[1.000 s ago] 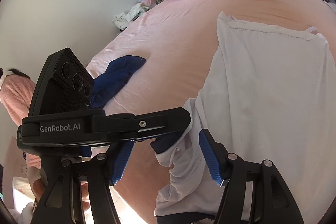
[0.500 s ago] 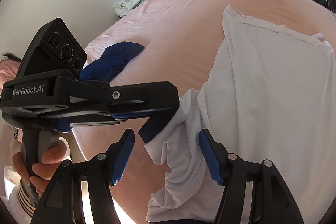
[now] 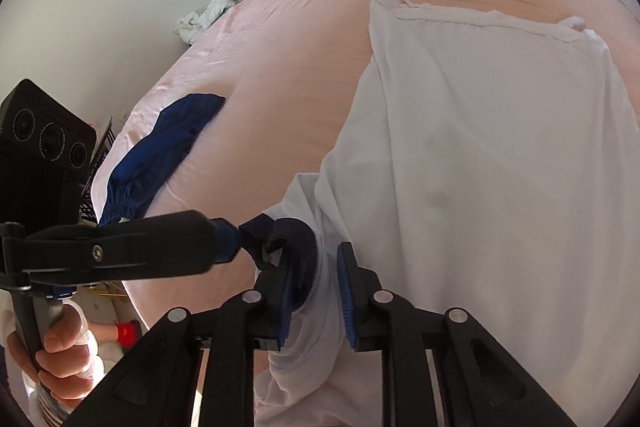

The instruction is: Fold clothes

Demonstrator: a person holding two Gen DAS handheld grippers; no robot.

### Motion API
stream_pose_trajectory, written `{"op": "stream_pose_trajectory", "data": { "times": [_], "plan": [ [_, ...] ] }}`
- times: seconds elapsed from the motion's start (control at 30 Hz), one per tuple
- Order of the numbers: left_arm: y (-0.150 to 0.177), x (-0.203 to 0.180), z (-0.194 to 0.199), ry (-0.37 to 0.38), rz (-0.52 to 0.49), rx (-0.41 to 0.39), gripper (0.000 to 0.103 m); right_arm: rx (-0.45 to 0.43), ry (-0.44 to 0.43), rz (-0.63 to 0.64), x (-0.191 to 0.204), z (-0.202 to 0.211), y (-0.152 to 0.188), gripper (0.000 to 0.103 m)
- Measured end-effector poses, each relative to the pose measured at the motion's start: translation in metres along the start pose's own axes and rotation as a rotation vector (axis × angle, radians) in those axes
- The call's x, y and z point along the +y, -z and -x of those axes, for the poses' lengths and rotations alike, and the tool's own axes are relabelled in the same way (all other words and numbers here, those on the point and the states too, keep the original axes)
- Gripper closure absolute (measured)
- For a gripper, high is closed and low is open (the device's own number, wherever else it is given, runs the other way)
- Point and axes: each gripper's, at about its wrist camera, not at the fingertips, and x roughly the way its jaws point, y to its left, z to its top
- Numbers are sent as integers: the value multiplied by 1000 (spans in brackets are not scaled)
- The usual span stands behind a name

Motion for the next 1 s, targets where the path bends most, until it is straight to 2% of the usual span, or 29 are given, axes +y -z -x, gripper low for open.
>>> {"op": "stream_pose_trajectory", "data": {
  "times": [0.07,0.13,0.17,0.3,0.43,0.57,0.63,0.7,0.73,0.8,0.87,0.93,1.0],
  "plan": [
    [1,3,3,-46,21,-8,80,3,3,-21,-11,2,2,88],
    [0,12,3,-128,65,-1,55,-3,1,-24,-17,3,5,88],
    [1,17,2,-157,78,4,37,-6,1,-25,-19,3,6,88],
    [7,25,-3,-157,101,22,35,-22,-5,-32,-28,4,11,88],
    [8,20,-16,-170,76,30,35,-39,-11,-27,-28,4,15,88],
    [10,15,-29,-183,51,39,37,-45,-27,-37,-31,4,17,88],
    [13,14,-33,-184,50,36,45,-48,-36,-44,-32,4,17,88],
    [15,16,-37,-181,58,25,62,-46,-52,-57,-35,4,17,88],
    [16,17,-38,-183,62,20,66,-45,-51,-55,-35,3,16,87],
    [16,20,-40,-193,70,14,80,-49,-21,-13,-29,3,12,86],
    [16,21,-39,-187,73,12,80,-53,9,28,-23,2,9,80],
    [16,18,-37,-184,55,5,82,-58,40,69,-16,2,6,59],
    [14,12,-32,-209,25,-4,84,-62,70,110,-10,1,2,57]
  ]
}}
